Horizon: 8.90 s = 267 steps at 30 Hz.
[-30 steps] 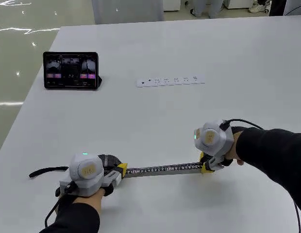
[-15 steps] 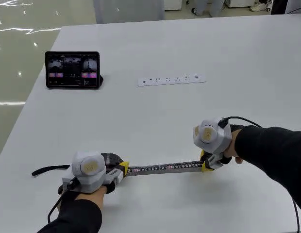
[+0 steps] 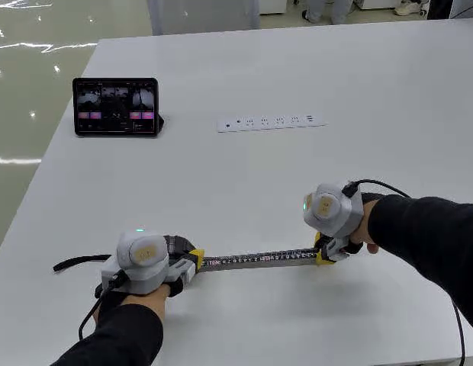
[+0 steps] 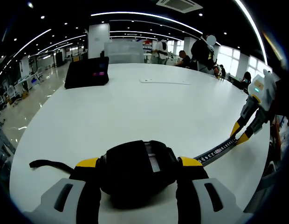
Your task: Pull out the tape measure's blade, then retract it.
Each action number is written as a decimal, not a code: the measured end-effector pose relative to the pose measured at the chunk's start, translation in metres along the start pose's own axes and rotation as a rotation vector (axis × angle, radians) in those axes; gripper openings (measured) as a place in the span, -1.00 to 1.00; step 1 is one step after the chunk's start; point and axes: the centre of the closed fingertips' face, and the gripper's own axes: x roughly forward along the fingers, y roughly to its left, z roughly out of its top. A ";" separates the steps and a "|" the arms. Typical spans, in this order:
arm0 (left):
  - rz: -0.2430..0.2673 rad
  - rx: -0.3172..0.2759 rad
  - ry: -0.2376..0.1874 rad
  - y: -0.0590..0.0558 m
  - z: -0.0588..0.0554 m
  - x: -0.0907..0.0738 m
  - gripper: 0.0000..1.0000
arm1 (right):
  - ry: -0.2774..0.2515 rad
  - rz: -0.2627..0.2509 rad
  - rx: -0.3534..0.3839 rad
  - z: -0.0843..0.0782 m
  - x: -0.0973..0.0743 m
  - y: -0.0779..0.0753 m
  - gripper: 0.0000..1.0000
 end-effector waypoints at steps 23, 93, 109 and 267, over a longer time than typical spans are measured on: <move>-0.002 0.001 0.007 0.000 0.000 0.001 0.23 | 0.009 -0.007 -0.005 0.003 0.002 0.000 -0.80; 0.003 -0.001 0.023 0.000 -0.001 0.001 0.23 | 0.013 0.002 -0.012 0.017 0.007 0.001 -0.80; -0.004 -0.002 0.028 0.000 -0.002 0.001 0.23 | 0.022 -0.003 -0.004 0.020 0.007 0.001 -0.80; -0.056 -0.068 0.037 0.001 -0.003 0.002 0.23 | -0.011 0.012 -0.013 0.081 0.025 0.008 -0.80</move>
